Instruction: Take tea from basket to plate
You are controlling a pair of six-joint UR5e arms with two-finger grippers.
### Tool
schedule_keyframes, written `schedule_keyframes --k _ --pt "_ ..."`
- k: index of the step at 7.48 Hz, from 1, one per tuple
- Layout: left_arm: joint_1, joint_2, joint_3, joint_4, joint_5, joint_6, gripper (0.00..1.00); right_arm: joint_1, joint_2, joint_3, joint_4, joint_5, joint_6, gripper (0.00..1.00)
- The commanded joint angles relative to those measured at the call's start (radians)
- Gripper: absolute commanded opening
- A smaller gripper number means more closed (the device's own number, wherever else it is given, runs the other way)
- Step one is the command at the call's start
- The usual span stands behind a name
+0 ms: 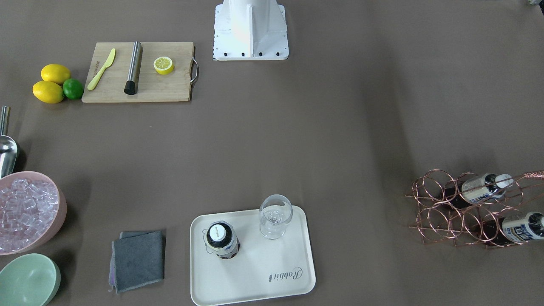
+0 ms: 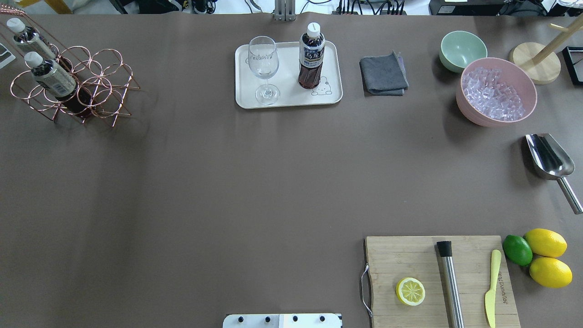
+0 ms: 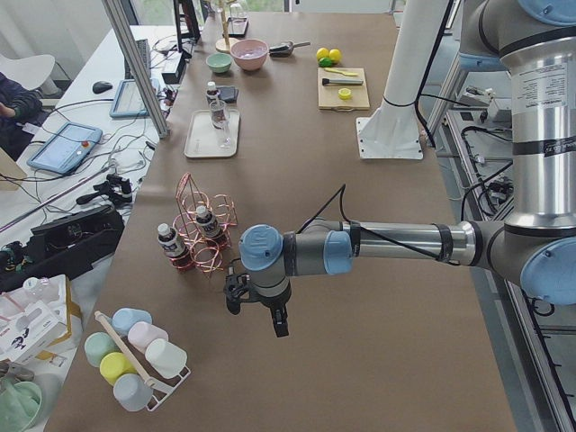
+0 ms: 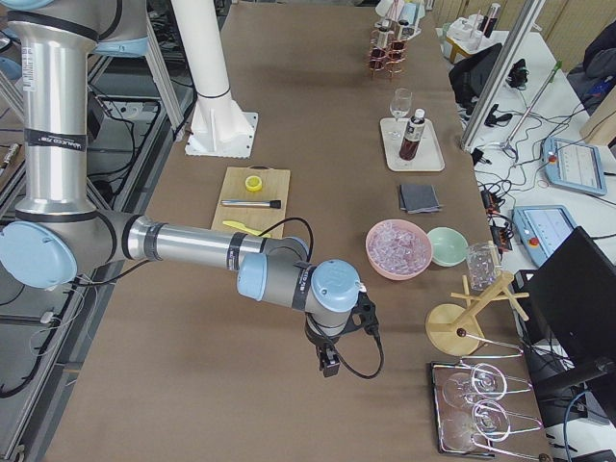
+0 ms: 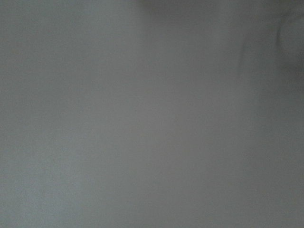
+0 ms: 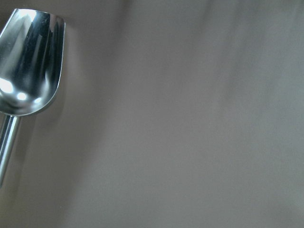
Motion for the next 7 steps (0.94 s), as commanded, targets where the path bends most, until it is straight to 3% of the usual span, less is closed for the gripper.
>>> schedule_keyframes --k 1,7 --pt "0.014 -0.005 -0.001 0.0 0.001 -0.004 0.98 0.0 0.002 -0.001 0.0 0.0 0.0 1.0" --pt "0.018 -0.005 0.0 0.0 0.003 -0.013 0.98 0.0 0.004 -0.001 0.0 0.002 0.001 1.0"
